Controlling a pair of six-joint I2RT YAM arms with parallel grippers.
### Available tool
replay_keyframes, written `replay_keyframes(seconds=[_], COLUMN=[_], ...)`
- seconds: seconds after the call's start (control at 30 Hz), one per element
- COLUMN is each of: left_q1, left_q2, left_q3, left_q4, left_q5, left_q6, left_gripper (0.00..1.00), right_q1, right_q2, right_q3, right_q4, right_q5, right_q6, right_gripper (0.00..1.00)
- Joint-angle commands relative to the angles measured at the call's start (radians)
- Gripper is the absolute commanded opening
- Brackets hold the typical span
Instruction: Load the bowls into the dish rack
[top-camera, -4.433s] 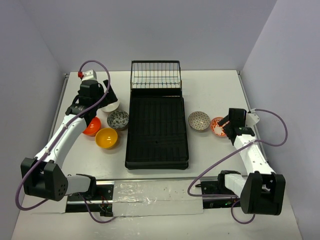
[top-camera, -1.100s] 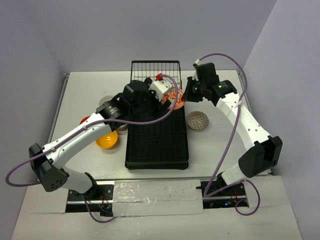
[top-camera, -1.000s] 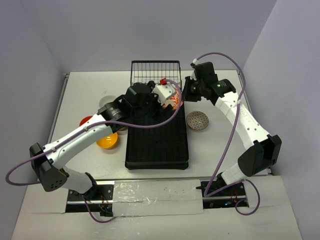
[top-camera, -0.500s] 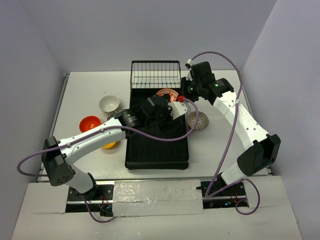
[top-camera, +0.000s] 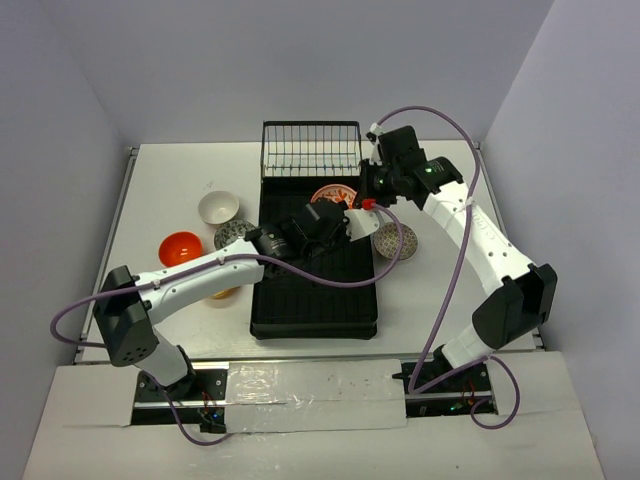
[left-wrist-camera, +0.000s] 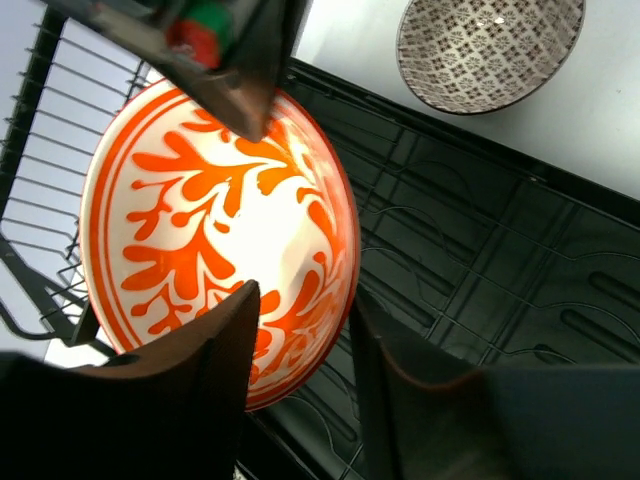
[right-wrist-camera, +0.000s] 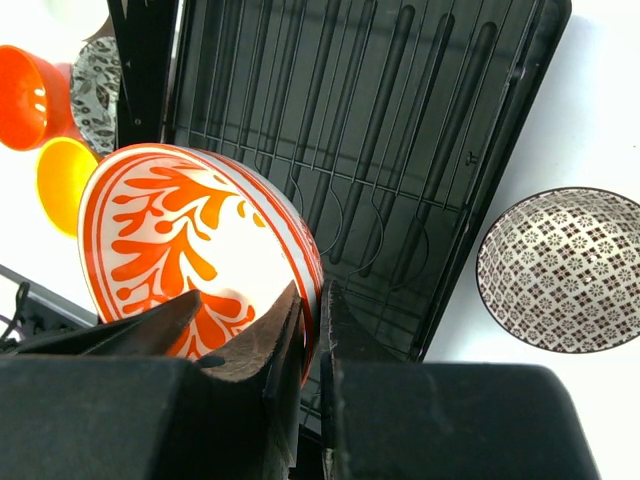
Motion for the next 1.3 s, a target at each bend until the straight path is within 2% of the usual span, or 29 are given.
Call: replay_keyframes(seconds=[0.0,0.13,0.2,0.27,0.4,0.73,1.07,1.23,1.27], left_q1=[-0.005,-0.009,-0.014,-0.02,-0.034,-0.046,-0.045,-0.045,-0.045], left_q2=[0.025,0.031,0.035,0.043,0.075,0.144,0.169,0.19,0.195], left_q3=[-0.032,-0.046,-0.059,-0.067,-0.082,-0.089,-0.101,-0.099,-0.098], left_q4=[-0.017,-0.011,-0.008,-0.007,-0.01,-0.017,-0.004,0.0,-0.003], left_q5=[-0.022,-0.033,-0.032,-0.032,-0.046,-0.059,-0.081,-0.092,-0.092], left_q6=[0.0,0.0,0.0,-0.006,-0.013,-0.029,-0.03,-0.032,-0.035], left_gripper=[0.42,0.34,0.23,0.18,0.01,0.0,0.0,0.0,0.0], right_q1=[0.009,0.009,0.012,0.015,0.037,0.084,0.092,0.092,0.092], right_q2=[-0.03,-0.022,-0.009,0.02,0.088,0.195,0.205,0.211,0.212], right_q3=[0.018,0.004,-0.005,-0.016,0.003,0.035,0.009,-0.002,-0.005], right_q4=[0.082,0.093,0.103,0.113,0.101,0.088,0.097,0.091,0.093], right_q5=[-0.079,-0.118,-0.127,-0.141,-0.145,-0.093,-0.086,-0.058,-0.053], right_q6=[0.025,0.014,0.011,0.007,-0.009,-0.026,-0.043,-0.039,-0.041], right_gripper=[0.0,0.0,0.0,0.0,0.0,0.0,0.2,0.22,0.27])
